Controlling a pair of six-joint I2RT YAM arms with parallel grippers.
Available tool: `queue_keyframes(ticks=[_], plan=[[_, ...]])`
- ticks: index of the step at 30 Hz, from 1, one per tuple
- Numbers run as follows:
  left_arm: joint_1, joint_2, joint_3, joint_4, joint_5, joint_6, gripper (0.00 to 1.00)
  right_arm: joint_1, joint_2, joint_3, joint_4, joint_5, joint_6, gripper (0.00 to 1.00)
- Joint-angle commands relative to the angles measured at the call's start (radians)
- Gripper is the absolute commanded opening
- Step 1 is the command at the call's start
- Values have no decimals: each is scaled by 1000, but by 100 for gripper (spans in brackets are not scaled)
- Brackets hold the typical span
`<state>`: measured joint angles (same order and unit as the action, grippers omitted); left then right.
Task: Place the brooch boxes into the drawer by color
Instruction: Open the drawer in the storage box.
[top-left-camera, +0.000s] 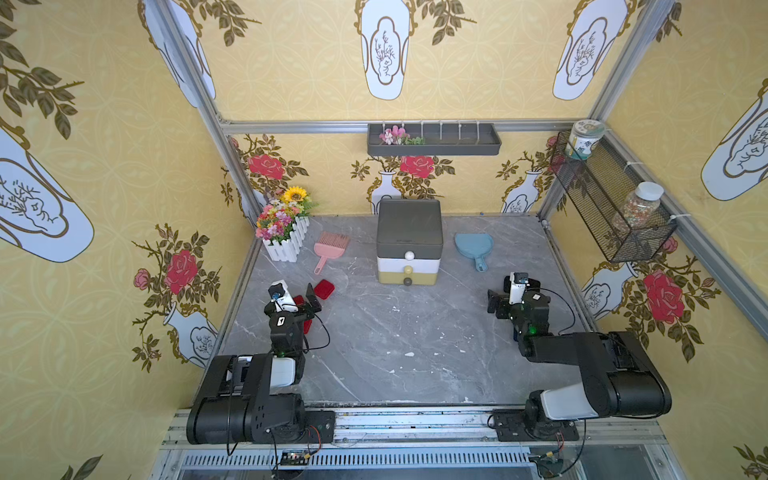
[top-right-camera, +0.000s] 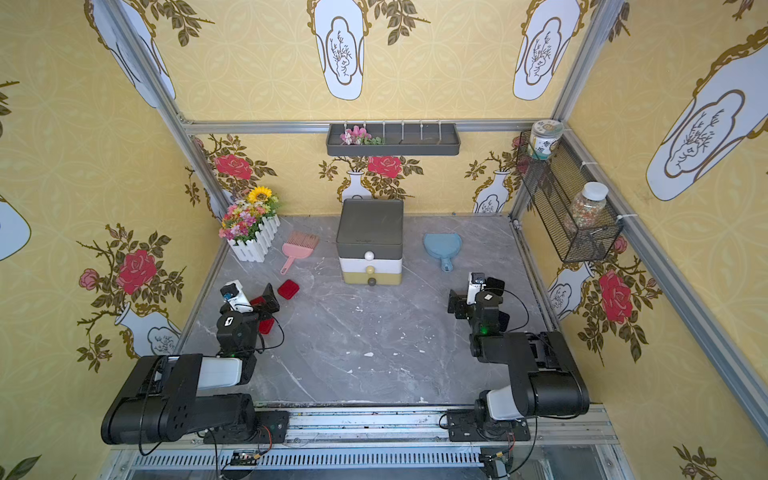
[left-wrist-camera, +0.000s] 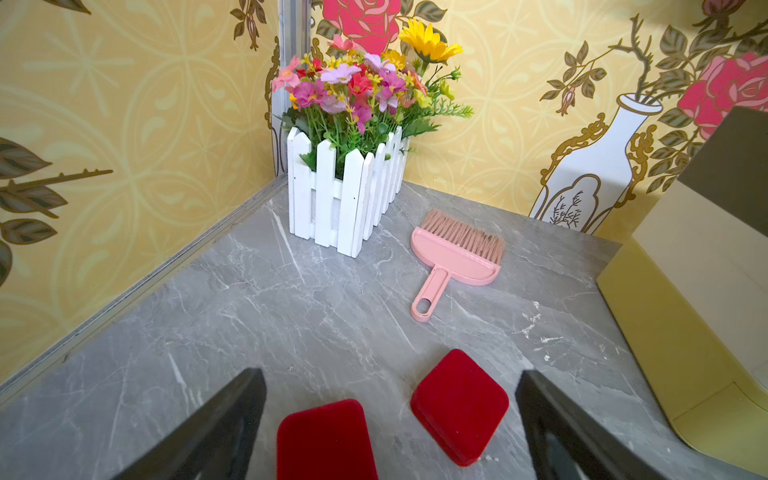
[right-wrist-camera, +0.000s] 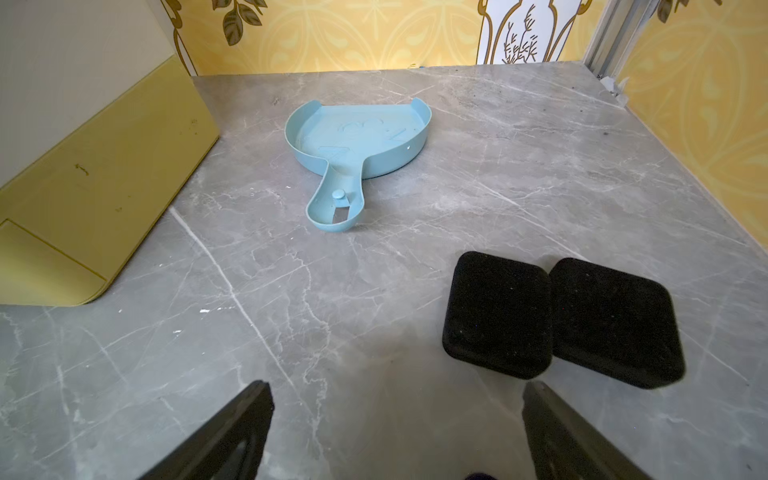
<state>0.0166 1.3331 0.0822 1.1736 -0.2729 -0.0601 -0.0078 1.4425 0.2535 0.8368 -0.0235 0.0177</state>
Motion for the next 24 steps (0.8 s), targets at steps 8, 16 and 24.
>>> queue_keyframes(ticks=[8,16,24], plan=[[2,3,-2,15,5,6,100,0,-4,-2,40,4,-9,97],[2,3,-1,15,5,6,100,0,-4,-2,39,4,-9,97],[5,-1,-1,11,10,5,100,-8,-1,4,32,-19,-3,97]])
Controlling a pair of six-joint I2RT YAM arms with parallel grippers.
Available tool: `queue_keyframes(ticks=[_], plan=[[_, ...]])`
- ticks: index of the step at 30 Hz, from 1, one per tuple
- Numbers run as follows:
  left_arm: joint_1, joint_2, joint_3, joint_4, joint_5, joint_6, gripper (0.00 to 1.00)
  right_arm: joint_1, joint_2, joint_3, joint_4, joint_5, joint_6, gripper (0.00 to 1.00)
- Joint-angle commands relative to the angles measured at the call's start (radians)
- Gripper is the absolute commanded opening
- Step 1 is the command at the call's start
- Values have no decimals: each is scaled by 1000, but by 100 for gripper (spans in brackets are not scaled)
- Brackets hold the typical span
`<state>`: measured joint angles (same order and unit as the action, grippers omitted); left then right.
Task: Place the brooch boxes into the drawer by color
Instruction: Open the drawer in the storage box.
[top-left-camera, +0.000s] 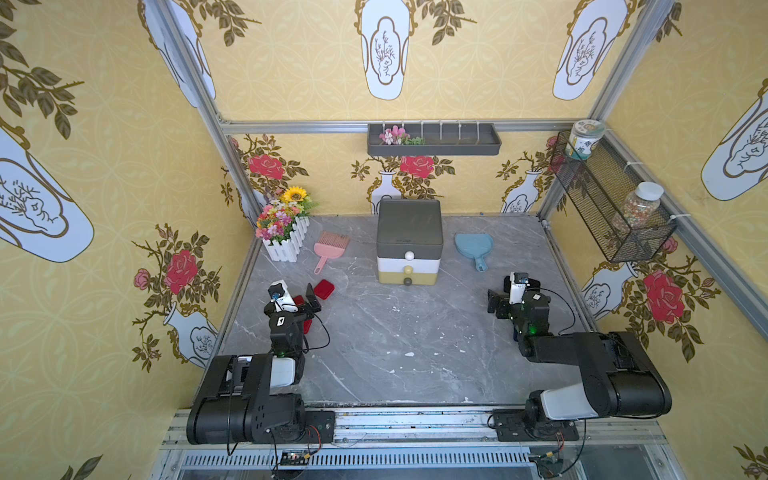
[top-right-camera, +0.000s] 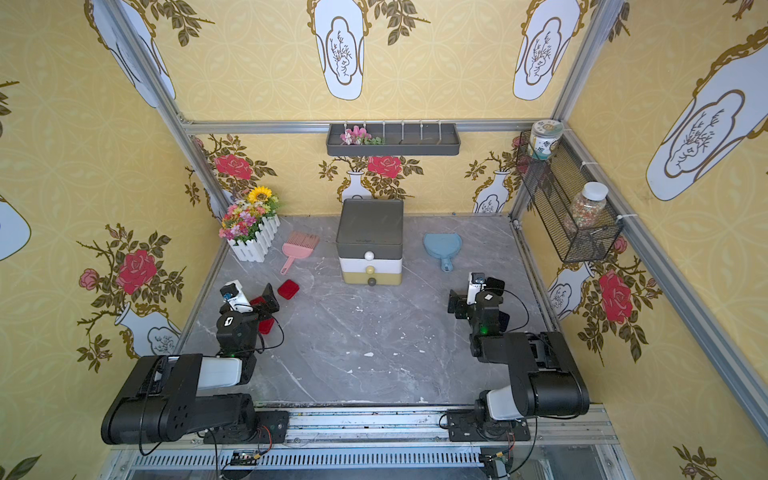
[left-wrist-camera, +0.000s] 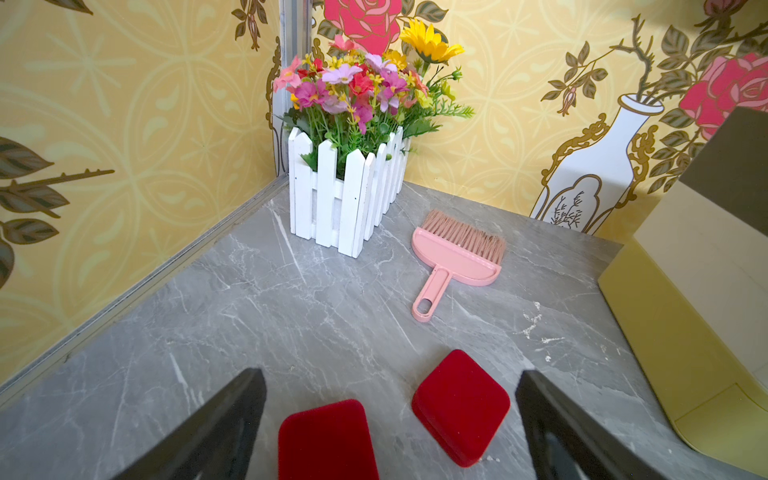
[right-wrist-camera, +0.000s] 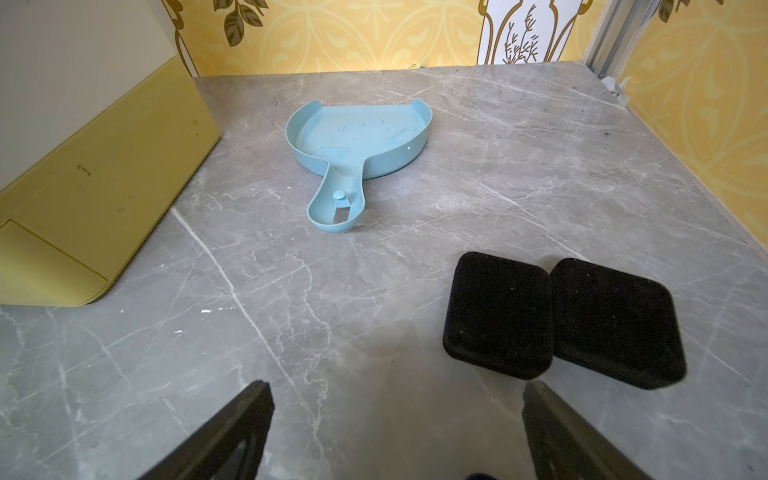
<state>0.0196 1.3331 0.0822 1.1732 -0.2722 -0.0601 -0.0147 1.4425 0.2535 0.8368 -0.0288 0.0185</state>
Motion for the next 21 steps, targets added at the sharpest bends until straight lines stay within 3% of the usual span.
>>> queue_keyframes(ticks=[1,5,7,12,14,21], plan=[[2,-2,-1,12,10,6,100,-2,-1,4,32,-13,-3,97],[0,-35,1,-1,-13,9,100,-2,-2,4,34,-12,-3,97],[2,-115,42,-147,-34,-3,100,7,-19,10,13,46,9,97],[-39,-289,159,-418,-103,-57,100,34,-230,183,-402,224,62,97],[-42,-357,203,-494,-7,-145,100,65,-301,289,-544,242,77,97],[-141,-389,480,-897,143,-215,100,391,-263,685,-977,289,94,97]])
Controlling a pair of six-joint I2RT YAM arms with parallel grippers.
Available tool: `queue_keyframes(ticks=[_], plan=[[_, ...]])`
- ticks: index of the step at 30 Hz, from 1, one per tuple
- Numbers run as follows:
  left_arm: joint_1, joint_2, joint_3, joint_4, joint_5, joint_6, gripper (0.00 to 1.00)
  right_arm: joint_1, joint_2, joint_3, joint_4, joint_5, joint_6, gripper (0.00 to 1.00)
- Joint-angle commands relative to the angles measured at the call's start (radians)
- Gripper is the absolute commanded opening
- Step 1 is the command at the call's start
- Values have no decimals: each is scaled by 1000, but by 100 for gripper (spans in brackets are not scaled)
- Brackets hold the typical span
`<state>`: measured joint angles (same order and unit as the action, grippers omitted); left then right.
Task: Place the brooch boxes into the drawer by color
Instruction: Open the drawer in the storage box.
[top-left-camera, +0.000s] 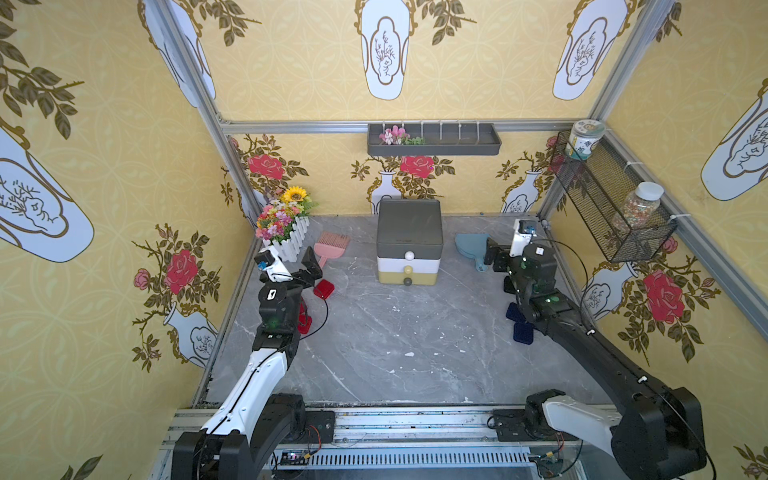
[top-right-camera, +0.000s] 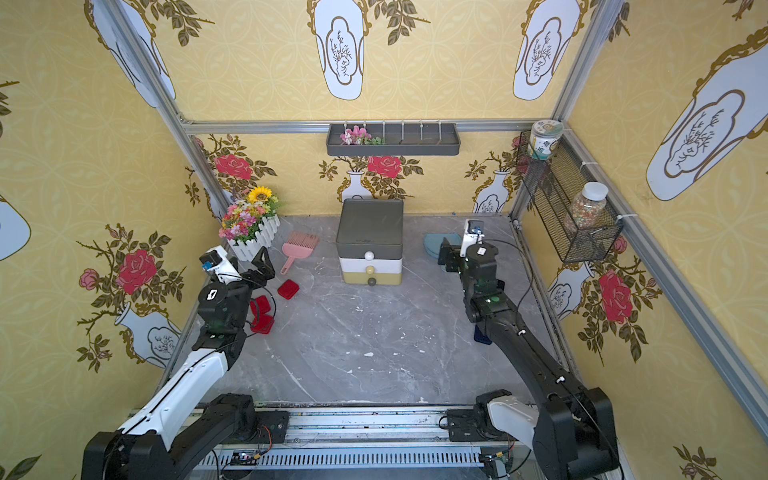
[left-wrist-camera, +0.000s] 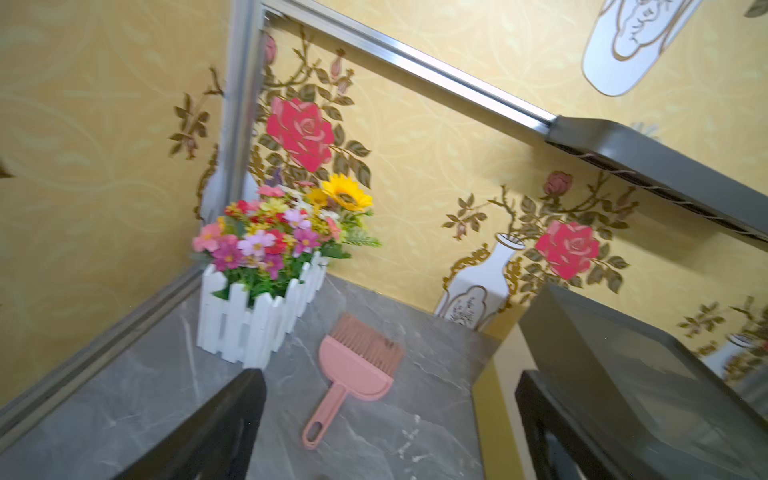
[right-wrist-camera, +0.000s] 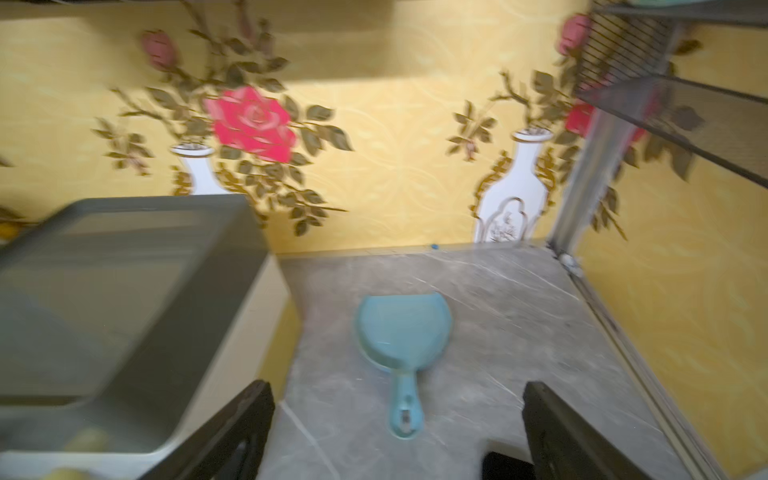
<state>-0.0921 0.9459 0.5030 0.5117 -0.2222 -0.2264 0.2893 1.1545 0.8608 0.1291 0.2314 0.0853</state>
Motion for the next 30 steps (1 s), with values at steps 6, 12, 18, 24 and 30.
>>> queue_keyframes(ticks=[6,12,18,24,30], plan=[[-103,-68,103,-369,174,-103,100,336,91,187,-335,-177,276,97],[-109,-107,68,-369,199,-128,100,456,251,245,-248,-242,542,97],[-113,-121,53,-378,214,-137,100,445,362,304,-220,-177,620,97],[-113,-130,42,-383,205,-129,100,413,447,378,-247,-169,646,100],[-112,-119,42,-383,210,-129,100,379,523,418,-240,-192,654,80]])
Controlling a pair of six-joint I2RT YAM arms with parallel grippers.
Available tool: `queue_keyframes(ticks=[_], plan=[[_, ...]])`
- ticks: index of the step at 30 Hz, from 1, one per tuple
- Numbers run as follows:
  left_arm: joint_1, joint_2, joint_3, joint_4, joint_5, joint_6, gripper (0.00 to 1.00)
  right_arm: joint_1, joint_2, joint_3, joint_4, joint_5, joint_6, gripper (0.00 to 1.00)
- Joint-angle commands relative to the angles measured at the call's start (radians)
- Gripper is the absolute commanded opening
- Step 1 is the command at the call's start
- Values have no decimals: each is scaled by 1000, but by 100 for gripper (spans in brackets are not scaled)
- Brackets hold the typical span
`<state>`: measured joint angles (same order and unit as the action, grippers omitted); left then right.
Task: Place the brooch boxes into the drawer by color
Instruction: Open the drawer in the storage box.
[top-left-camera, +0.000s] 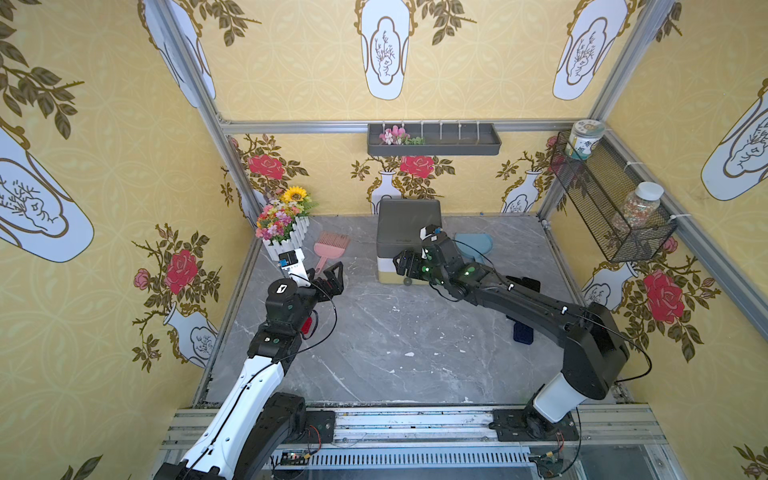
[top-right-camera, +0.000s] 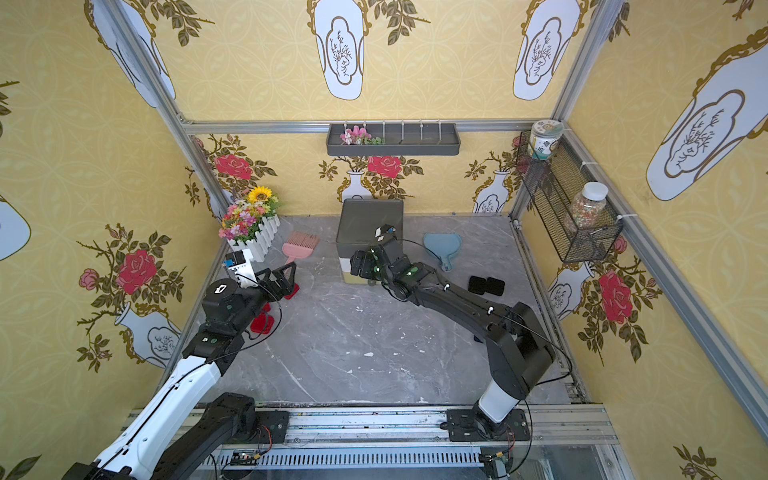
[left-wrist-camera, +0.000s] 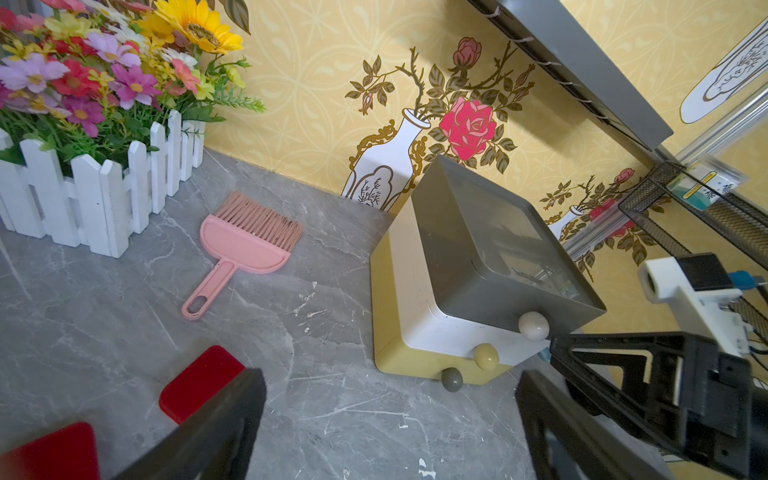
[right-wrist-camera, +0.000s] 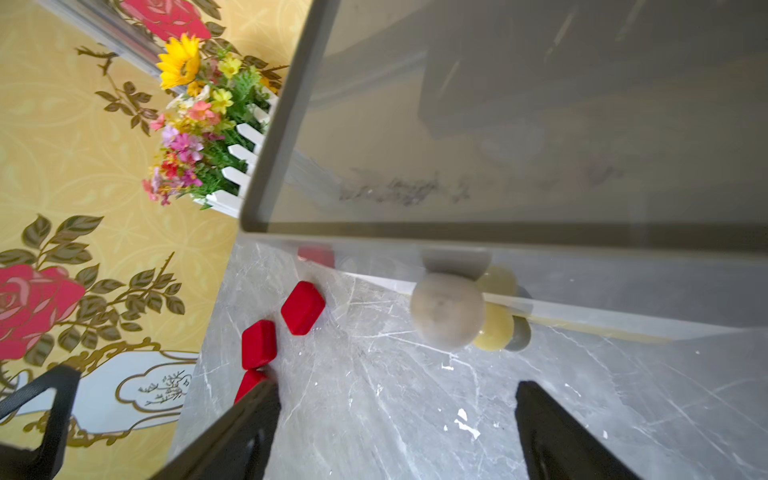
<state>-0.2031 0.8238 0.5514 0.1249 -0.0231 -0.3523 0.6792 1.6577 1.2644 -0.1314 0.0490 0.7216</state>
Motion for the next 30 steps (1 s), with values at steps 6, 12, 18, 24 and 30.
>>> queue_keyframes(ticks=[6,12,18,24,30], plan=[[-1,0,-13,4,4,1,100,-11,54,48,28,12,2,59],[-1,5,-13,4,4,4,100,-9,83,68,32,23,-4,57],[-1,9,-10,4,3,7,100,-10,109,94,26,42,-14,52],[-1,5,-5,-1,-3,6,100,-10,117,97,35,63,-13,37],[-1,3,10,-29,-25,0,100,-5,113,86,31,81,-18,29]])
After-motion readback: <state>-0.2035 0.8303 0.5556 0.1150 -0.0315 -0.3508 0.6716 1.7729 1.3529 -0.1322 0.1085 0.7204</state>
